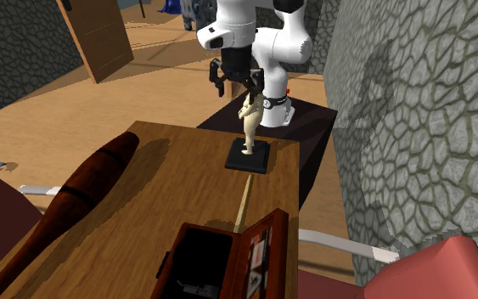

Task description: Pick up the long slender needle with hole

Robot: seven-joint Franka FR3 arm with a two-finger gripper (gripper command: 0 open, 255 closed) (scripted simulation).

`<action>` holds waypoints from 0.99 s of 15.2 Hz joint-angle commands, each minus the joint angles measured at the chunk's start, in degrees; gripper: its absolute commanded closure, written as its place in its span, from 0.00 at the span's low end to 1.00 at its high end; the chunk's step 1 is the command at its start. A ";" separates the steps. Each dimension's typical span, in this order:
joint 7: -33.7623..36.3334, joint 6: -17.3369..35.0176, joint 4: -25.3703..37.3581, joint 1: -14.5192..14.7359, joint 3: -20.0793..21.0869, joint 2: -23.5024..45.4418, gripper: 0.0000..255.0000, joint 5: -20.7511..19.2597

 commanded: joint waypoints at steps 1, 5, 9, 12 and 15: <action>0.73 4.43 -0.91 0.62 1.07 2.95 0.00 0.20; 1.87 12.88 -1.06 1.20 2.77 10.57 0.00 -0.41; 3.59 20.73 0.19 1.53 4.42 19.07 0.00 -2.05; 5.43 26.00 2.03 1.75 5.44 25.83 0.00 -4.22; 7.78 30.58 4.62 2.19 6.04 32.78 0.00 -7.25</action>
